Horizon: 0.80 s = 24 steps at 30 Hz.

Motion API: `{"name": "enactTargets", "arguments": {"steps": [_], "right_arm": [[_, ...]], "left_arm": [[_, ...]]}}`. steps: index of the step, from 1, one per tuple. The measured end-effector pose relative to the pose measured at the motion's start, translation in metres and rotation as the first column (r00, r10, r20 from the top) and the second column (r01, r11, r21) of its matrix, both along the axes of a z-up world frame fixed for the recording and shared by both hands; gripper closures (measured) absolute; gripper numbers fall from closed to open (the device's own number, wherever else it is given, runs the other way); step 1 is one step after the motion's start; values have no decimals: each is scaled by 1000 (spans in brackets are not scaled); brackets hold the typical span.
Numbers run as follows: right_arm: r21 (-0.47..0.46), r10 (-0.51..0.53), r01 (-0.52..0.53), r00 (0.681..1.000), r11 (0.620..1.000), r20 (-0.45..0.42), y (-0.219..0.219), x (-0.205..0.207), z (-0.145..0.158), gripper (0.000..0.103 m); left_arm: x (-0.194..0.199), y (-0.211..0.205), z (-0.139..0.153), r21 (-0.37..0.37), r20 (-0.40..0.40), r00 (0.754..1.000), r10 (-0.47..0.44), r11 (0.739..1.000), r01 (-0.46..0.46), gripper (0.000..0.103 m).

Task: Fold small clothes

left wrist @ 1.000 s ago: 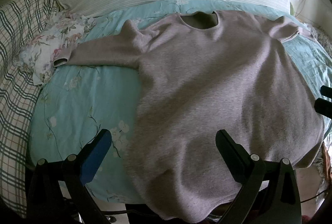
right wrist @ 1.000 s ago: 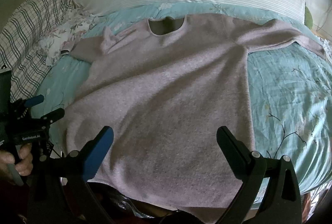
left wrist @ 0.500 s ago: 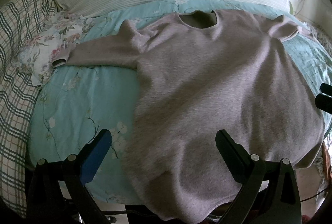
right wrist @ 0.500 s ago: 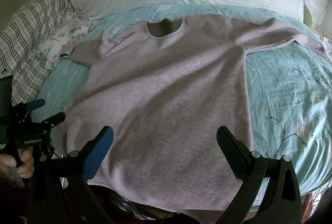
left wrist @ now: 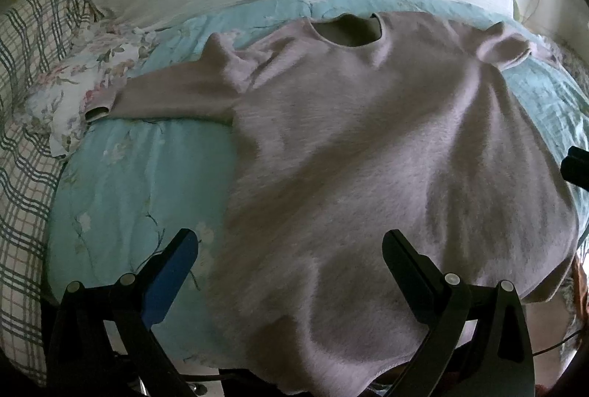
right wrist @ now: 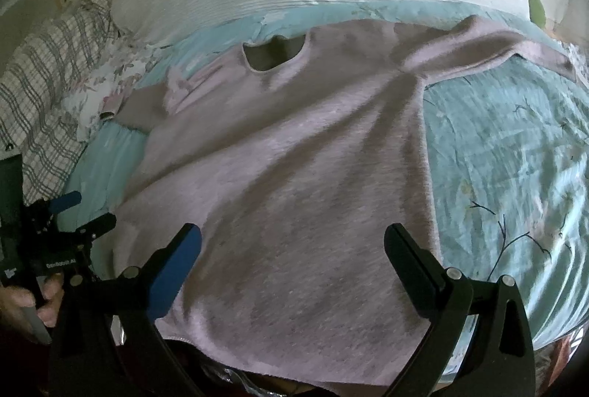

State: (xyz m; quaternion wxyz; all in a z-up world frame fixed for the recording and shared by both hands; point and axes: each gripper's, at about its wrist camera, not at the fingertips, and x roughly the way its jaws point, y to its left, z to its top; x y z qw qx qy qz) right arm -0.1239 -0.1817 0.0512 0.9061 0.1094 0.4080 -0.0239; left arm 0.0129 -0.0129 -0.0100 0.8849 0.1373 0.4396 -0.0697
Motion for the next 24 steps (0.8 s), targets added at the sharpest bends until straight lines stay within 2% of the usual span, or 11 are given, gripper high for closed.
{"name": "enactTargets", "arguments": {"steps": [8,14,16,18,21,24], "right_arm": [[79,-124,120,991,990,48,-71,14,7,4],[88,-270,261,958,961,99,-153,22,19,5],[96,-326,317,939,943,104,-184,25,22,14],[111,-381,369,917,923,118,-217,30,23,17],[171,-478,458,872,872,103,-275,43,20,25],[215,-553,526,827,823,97,-324,64,16,25]], "left_arm": [[19,-3,0,-25,35,999,2,1000,-1,2],[35,-6,1,11,36,999,13,1000,-14,2],[40,-9,0,17,28,1000,15,1000,-15,2],[45,-12,-3,28,15,1000,16,999,-16,2],[50,-18,-7,31,-1,1000,8,999,-8,2],[55,-28,-11,-2,-24,1000,-11,1000,11,2]]}}
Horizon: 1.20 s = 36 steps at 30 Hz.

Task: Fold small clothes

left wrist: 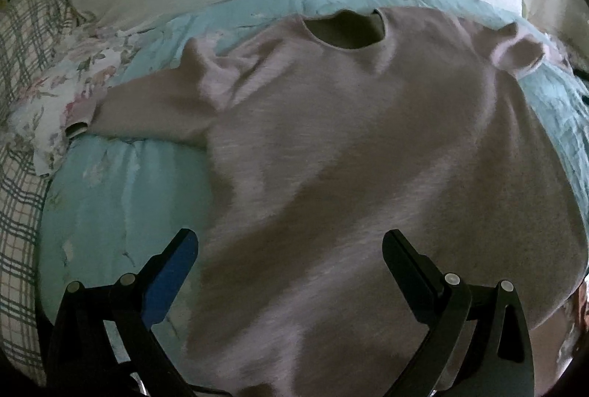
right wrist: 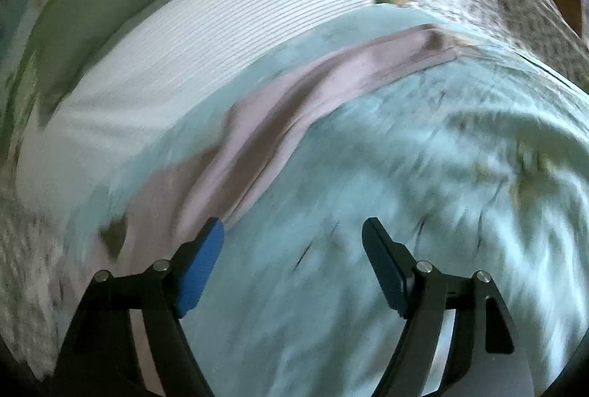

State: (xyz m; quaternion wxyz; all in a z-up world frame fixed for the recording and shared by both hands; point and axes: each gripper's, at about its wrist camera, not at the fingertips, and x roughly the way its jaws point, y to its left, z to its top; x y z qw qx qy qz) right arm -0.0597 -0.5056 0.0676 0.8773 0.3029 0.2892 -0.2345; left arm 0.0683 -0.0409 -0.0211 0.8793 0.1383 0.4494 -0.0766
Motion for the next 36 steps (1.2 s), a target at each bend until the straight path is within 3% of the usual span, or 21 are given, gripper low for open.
{"name": "enactTargets", "arguments": {"steps": [5,8,13,17,18,20,21,22,26,31,36], "right_arm": [[44,-96,94,995,995,28,-65,32,-2,25],[119,-143,135,988,984,64,-95,47,-9,25],[157,-320,304,943,940,89,-152,49,-21,27],[121,-376,364,921,924,102,-179,54,-16,27],[121,-381,369,919,921,100,-186,56,-17,31],[113,-392,382,917,917,81,-198,58,-17,55],[123,-386,376,919,918,74,-200,57,-19,81],[147,-373,360,925,921,76,-202,56,-21,97],[82,-285,277,952,957,114,-176,57,-6,97],[-26,-53,57,990,998,132,-104,78,22,97],[-70,220,-212,965,975,141,-2,116,34,97]], "left_arm": [[8,-16,-13,56,-30,999,-20,998,21,2],[13,-24,-20,67,-51,998,-28,997,32,2],[21,-37,-31,62,-81,996,-37,997,42,2],[23,-42,-40,89,-104,994,-40,995,49,2],[24,-42,-42,92,-109,993,-39,995,49,2],[28,-43,-47,97,-130,991,-32,994,45,2],[29,-43,-49,93,-141,990,-29,995,42,2],[31,-43,-49,92,-146,989,-27,995,41,2],[31,-45,-49,77,-149,988,-35,996,47,2],[24,-44,-47,60,-139,989,-52,996,61,2],[12,-37,-41,22,-118,991,-63,998,66,2]]}}
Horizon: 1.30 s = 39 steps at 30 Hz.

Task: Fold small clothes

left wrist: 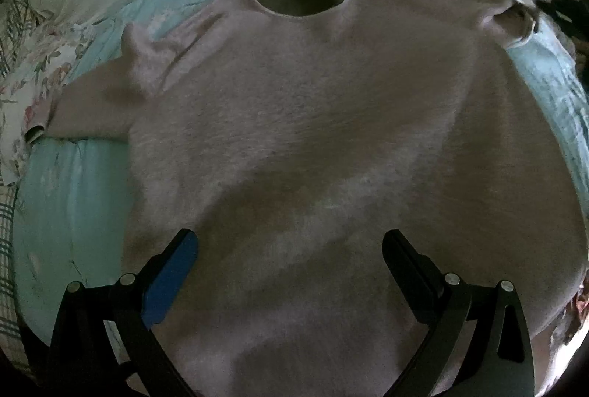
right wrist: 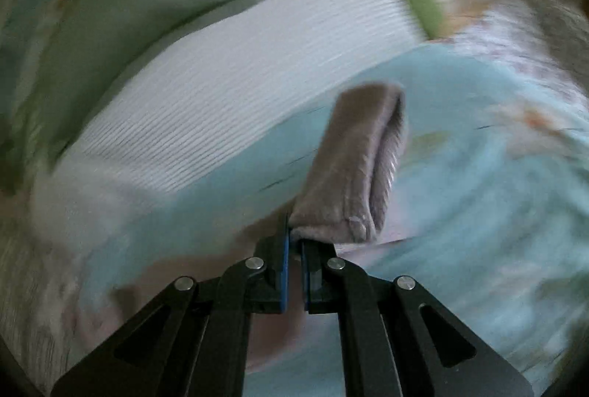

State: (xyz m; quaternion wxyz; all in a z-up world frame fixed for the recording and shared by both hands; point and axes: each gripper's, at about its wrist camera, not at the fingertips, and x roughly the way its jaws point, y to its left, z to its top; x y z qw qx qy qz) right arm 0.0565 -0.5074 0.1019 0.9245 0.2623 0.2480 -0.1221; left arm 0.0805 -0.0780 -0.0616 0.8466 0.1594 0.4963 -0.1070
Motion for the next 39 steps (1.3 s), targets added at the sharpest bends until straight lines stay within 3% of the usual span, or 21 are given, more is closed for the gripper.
{"name": "enactTargets", "arguments": {"steps": [3,8,16,22,27,30,31,33,39], "right_arm": [[51,143,-144,989,988,27,64,25,-7,97],[191,354,-355,934,915,39,165,77,-37,97],[340,574,-535,819,773,-16,308,134,-90,97],[361,658,-599,750,715,-58,369,148,-111,97],[385,681,-610,728,693,-72,387,154,-119,92],[408,689,-610,722,679,-67,386,152,-120,71],[407,686,-612,726,679,-53,382,148,-117,61],[403,674,-610,738,683,-24,373,140,-109,55],[394,583,-539,812,745,9,326,101,-88,55]], "left_arm": [[-3,6,3,-15,6,1000,4,1000,-4,2],[-7,27,9,-60,12,999,47,997,-46,2],[1,81,14,-156,-4,989,145,977,-144,2],[13,108,17,-237,-17,983,184,954,-182,2],[24,115,18,-290,-30,982,187,938,-187,2],[33,112,19,-294,-2,984,176,941,-169,2],[37,110,20,-293,7,985,173,942,-163,2],[50,105,19,-295,12,986,167,943,-156,2],[101,89,16,-309,12,990,137,942,-127,2]]}}
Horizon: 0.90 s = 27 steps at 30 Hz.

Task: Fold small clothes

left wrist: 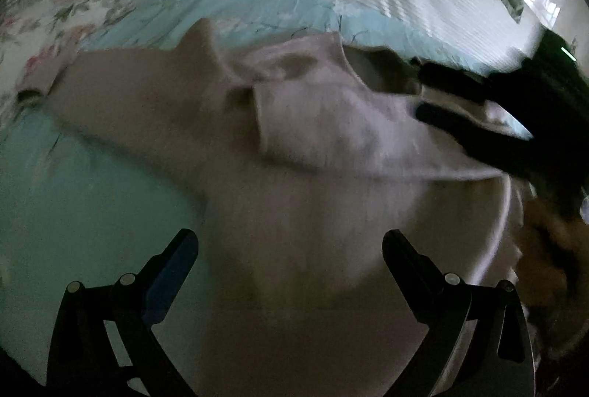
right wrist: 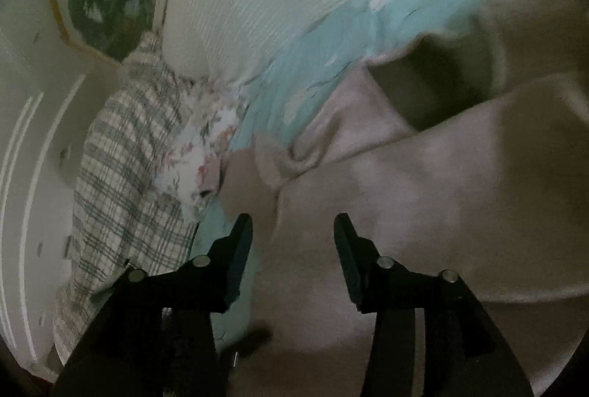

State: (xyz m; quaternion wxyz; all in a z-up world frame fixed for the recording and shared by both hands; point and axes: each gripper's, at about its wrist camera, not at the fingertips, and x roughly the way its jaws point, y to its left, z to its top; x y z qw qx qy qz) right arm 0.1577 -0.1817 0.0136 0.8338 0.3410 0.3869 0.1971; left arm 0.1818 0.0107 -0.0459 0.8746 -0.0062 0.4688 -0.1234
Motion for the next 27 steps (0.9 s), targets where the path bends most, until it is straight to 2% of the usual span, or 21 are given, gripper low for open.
{"name": "enactTargets", "arguments": {"steps": [3,7,9,10,11,12,13,14,17,20,22,27], "right_arm": [[-8,-63,63,998,998,8,-24,-28,7,55],[-29,-133,134,991,991,20,-48,-68,14,55],[-34,-160,161,987,986,24,-56,-81,16,55],[-39,-180,180,983,983,25,-62,-89,16,55],[-42,-193,194,981,980,24,-66,-93,16,55],[-43,-207,208,978,977,21,-70,-96,15,55],[-45,-223,223,975,974,18,-75,-100,14,55],[-47,-230,231,973,972,17,-79,-101,14,55],[-71,-263,264,965,962,19,-95,-108,17,55],[-132,-314,318,948,939,46,-115,-113,27,55],[-163,-341,346,938,924,56,-132,-110,30,55],[-270,-370,370,927,889,50,-165,-76,30,55]], "left_arm": [[39,-6,-8,18,-14,1000,23,1000,-22,2],[83,2,-25,-40,-85,994,64,997,-67,5],[96,4,-31,-61,-95,993,74,995,-80,19],[100,3,-31,-55,-82,994,76,995,-81,33],[102,1,-30,-45,-65,995,76,996,-79,54],[102,-1,-29,-53,-54,997,61,997,-64,70],[102,-4,-28,-75,-59,997,39,996,-43,93],[100,-6,-25,-85,-48,998,29,996,-34,98],[83,-11,-8,-45,58,998,32,999,-30,100],[73,6,11,-59,145,987,73,996,-65,101],[78,21,9,-38,147,983,110,994,-105,101],[80,47,3,-79,120,981,153,986,-144,101]]}}
